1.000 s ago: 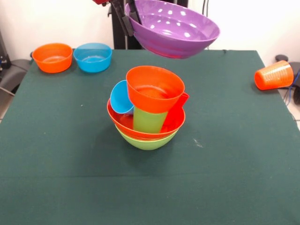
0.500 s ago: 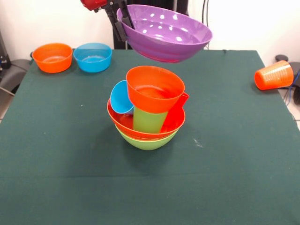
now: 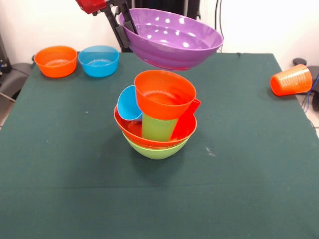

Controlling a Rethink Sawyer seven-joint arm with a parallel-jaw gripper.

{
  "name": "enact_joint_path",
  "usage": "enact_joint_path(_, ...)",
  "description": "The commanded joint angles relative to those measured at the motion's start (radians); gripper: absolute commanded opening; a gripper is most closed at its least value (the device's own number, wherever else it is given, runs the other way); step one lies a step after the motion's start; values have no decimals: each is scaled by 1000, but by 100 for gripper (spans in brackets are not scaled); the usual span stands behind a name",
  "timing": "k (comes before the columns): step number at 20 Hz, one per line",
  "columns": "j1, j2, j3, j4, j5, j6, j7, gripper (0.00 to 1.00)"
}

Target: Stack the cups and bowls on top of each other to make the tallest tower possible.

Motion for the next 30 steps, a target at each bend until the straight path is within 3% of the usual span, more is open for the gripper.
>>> enact_joint_path(1,13,16,-20,-47,-63,88,-323,0)
enact_joint_path(30,25,57,-10,-79,-69,10,-296,0)
